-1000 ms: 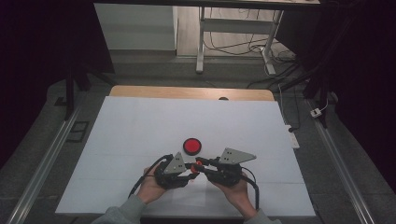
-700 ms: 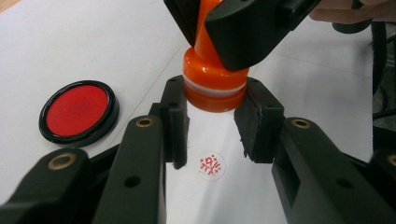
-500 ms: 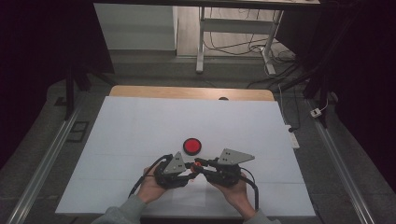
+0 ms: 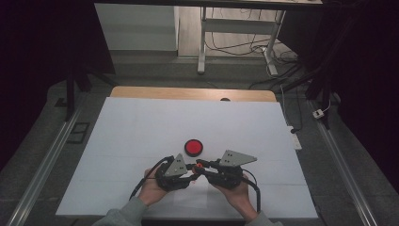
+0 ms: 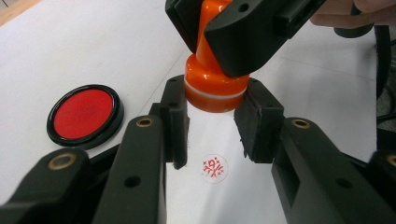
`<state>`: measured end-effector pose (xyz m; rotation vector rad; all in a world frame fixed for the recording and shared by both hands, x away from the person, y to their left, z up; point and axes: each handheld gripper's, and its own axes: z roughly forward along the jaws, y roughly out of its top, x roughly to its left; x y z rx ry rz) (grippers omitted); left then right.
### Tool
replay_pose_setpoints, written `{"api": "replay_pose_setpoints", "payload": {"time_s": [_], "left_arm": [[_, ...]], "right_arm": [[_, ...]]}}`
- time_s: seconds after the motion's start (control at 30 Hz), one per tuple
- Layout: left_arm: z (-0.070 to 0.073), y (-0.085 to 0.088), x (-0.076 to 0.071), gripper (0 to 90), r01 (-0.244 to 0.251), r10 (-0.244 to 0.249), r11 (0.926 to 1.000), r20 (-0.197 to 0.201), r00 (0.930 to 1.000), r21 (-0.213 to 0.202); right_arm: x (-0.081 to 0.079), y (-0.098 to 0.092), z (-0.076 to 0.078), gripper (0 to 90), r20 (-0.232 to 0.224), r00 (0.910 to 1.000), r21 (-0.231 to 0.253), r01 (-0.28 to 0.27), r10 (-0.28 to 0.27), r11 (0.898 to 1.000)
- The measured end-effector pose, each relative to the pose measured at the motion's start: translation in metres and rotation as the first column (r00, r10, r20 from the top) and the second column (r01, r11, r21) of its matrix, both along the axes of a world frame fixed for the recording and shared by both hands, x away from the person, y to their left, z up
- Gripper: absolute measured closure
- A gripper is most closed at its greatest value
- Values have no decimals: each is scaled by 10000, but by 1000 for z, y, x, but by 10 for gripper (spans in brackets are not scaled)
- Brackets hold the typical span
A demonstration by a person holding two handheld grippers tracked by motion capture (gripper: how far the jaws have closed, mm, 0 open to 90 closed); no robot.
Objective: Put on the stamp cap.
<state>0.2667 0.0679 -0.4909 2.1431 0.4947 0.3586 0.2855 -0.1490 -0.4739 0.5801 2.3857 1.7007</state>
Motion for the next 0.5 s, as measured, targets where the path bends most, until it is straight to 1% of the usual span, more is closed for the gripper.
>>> {"api": "replay_pose_setpoints", "payload": {"time_s": [0.2,0.3,0.5], "left_arm": [[0,0,0,651,-17,18,10000,65,10000,-8],[0,0,-1,651,-1,0,10000,127,9999,54],[1,0,-2,652,-32,30,10000,217,9998,59]], "right_arm": [[0,0,0,720,6,10000,24,7,-7,10000],[0,0,0,720,-6,10000,40,11,-11,10000],[1,-1,0,721,-105,9999,141,8,-7,9999]]}}
